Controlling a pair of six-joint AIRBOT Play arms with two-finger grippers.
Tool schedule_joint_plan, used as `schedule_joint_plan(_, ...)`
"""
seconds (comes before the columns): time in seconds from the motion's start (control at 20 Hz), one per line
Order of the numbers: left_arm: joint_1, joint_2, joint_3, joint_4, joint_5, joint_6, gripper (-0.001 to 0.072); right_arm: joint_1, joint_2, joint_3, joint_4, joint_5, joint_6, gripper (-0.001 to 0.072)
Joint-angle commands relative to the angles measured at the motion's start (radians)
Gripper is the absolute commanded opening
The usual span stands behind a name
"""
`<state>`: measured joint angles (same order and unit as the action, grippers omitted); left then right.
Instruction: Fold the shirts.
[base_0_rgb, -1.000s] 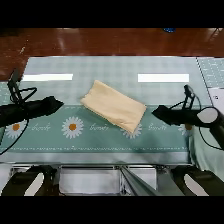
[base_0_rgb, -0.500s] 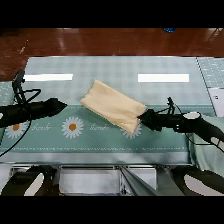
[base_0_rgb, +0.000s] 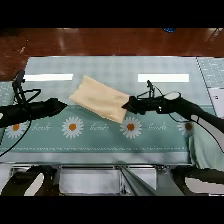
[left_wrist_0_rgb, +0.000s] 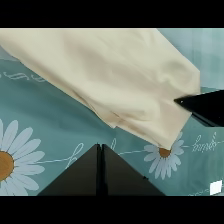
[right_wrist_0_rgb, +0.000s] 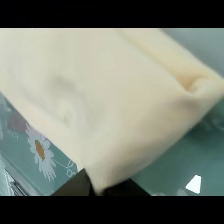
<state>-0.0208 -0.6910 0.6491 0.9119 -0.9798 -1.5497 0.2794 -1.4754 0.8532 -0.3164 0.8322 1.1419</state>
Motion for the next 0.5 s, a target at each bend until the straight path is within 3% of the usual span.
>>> schedule_joint_plan(0.0, 0.0, -0.002, -0.005, 0.0, 0.002, 0.001, 0.0021, 0.039, -0.023, 0.245, -0.184, 0.076, 0.078, 0.0028)
schedule_joint_plan(0.15, 0.0, 0.0, -0.012, 0.0, -0.004, 0.032, 0.002, 0.011, -0.014, 0.473, -0.364, 0.105, 0.232, 0.0028)
schedule_joint_plan(0.45, 0.002, 0.0, -0.011, -0.001, -0.009, 0.037, 0.002, -0.156, -0.014, 0.938, -0.653, 0.38, 0.441, 0.0028)
